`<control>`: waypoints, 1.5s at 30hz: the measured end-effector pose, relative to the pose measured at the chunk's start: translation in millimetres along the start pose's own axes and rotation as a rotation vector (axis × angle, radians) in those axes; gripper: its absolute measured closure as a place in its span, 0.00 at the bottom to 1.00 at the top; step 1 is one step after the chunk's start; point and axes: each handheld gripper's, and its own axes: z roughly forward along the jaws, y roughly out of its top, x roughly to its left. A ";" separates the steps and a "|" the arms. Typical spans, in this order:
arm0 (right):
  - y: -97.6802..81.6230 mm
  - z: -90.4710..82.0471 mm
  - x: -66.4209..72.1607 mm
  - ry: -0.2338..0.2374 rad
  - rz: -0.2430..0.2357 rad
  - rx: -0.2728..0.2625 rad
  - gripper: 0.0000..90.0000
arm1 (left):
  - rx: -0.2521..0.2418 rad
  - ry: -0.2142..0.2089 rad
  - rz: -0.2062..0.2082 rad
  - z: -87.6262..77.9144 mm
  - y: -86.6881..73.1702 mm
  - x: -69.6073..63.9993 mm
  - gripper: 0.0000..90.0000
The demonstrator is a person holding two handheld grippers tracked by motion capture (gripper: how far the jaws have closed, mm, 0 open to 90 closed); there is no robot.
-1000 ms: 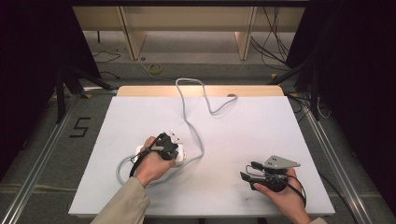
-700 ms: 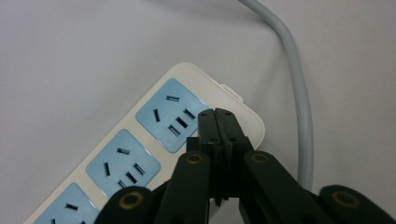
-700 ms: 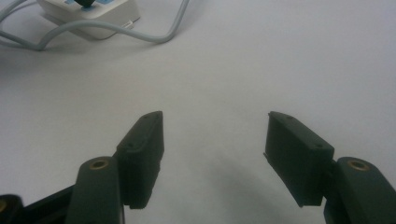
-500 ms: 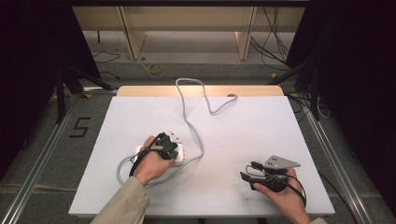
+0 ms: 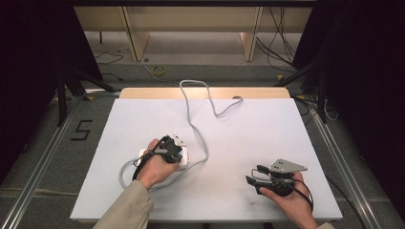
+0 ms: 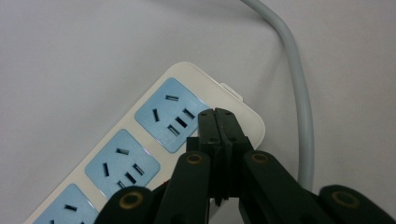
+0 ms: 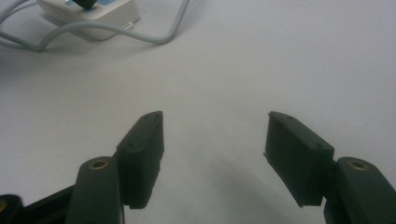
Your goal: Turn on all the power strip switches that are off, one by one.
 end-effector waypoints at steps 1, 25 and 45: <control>0.0 0.0 -0.2 -0.001 0.000 -0.001 0.42 | 0.000 0.000 0.001 0.1 0.0 0.0 1.00; -0.4 -0.1 -0.8 -0.002 0.004 0.002 0.42 | 0.001 -0.022 -0.006 3.2 2.4 -0.1 1.00; -0.6 -0.2 -1.1 0.000 0.002 0.001 0.42 | -0.017 -0.058 -0.035 3.0 -0.2 5.0 1.00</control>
